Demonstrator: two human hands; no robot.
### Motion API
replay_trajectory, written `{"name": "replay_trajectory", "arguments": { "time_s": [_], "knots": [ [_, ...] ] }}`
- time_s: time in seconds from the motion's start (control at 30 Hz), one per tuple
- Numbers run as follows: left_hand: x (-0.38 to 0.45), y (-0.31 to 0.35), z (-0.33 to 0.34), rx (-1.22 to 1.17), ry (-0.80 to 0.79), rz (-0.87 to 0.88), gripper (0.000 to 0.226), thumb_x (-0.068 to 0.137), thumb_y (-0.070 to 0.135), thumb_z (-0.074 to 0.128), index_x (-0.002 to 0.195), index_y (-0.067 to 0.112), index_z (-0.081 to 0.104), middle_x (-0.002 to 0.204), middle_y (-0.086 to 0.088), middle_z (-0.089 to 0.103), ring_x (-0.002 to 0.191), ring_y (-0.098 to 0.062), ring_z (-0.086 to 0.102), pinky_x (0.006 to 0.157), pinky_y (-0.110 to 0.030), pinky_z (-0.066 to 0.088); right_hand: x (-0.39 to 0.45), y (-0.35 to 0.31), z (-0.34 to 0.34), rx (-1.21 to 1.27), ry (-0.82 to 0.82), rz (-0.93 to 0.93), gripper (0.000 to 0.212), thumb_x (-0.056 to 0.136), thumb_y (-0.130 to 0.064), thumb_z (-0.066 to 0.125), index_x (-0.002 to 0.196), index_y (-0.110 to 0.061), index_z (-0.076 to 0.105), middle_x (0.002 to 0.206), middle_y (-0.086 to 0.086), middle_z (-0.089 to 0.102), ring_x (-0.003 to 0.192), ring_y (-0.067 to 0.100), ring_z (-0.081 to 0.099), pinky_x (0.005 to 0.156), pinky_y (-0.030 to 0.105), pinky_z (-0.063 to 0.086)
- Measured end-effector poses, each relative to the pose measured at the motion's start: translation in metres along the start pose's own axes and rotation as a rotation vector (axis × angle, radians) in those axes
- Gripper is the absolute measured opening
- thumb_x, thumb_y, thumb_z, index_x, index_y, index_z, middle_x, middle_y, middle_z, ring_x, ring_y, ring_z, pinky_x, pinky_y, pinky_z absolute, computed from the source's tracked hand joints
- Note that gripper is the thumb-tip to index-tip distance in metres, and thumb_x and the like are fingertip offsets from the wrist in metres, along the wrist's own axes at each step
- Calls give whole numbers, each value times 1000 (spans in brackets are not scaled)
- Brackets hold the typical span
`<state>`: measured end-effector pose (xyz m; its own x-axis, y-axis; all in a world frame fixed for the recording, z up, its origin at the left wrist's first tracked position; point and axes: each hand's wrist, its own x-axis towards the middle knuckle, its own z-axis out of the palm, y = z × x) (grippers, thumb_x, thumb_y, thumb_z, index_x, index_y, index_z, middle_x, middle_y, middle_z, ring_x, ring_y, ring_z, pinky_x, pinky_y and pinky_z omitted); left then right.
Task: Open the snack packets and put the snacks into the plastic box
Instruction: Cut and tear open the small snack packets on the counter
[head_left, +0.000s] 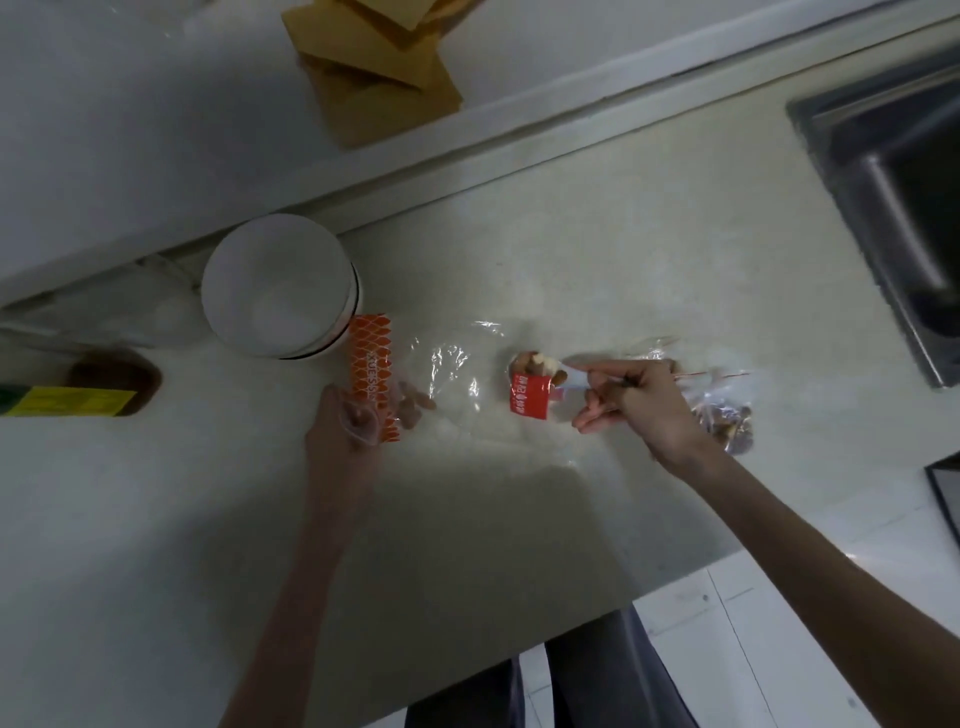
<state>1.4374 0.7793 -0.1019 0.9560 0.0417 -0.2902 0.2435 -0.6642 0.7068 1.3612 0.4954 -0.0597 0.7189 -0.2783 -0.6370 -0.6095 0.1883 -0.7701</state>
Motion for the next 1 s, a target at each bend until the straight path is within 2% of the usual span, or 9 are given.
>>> {"name": "replay_trajectory", "arguments": {
  "time_s": [0.13,0.4,0.53,0.63,0.7,0.77,0.8,0.93,1.0],
  "knots": [
    [0,2,-2,-24,-19,-3,26,88,13,63,80,26,43,70,5,61,56,-29,59,52,-47,53,-5,-1,-10,-36,22,-17,30,94,7,44,112,0,66,53,6,58,52,25,67,55,32,58],
    [-8,15,-7,-22,-21,50,20,89,16,64,86,15,45,73,-3,62,62,-33,63,51,-41,52,-20,-8,-25,-57,34,-4,27,95,5,44,107,-3,66,55,9,57,51,23,67,54,31,59],
    [-21,35,-9,-106,46,164,33,87,6,63,77,31,43,75,21,66,57,1,63,46,-13,47,-28,-11,-36,-57,56,25,27,95,4,44,106,-4,67,53,6,58,51,23,66,52,29,57],
    [-24,41,-13,-37,72,216,38,83,12,66,78,42,44,89,27,50,77,-18,60,58,-37,53,-35,-12,-43,-62,74,50,27,95,3,44,105,-4,68,53,6,58,51,23,66,50,26,55],
    [-25,38,-14,33,105,271,45,78,8,67,77,43,39,93,27,45,90,-29,55,66,-31,43,-40,-13,-48,-84,82,56,27,95,2,45,105,-5,69,54,7,59,52,22,67,51,29,57],
    [-27,36,-14,58,145,307,54,75,-5,66,79,39,35,101,7,50,95,-32,55,73,-27,37,-46,-16,-53,-116,85,53,27,95,2,45,104,-5,70,55,7,60,54,25,67,57,37,60],
    [-29,38,-14,65,166,324,55,74,-9,67,81,37,36,102,1,51,94,-29,56,74,-25,37,-49,-18,-55,-128,86,46,27,95,2,45,103,-4,70,56,9,60,55,27,67,60,40,60],
    [-42,59,-6,-82,143,371,37,77,-10,64,85,22,45,90,29,60,82,9,60,66,-3,41,-62,-31,-61,-150,110,21,24,94,3,46,98,2,70,64,22,59,54,31,65,56,37,56],
    [-50,70,1,-174,66,406,36,81,-10,60,84,24,47,87,17,67,81,1,67,68,-12,49,-68,-40,-62,-190,113,20,24,94,-1,47,96,0,71,62,21,61,51,26,66,55,33,47]
  ]
}}
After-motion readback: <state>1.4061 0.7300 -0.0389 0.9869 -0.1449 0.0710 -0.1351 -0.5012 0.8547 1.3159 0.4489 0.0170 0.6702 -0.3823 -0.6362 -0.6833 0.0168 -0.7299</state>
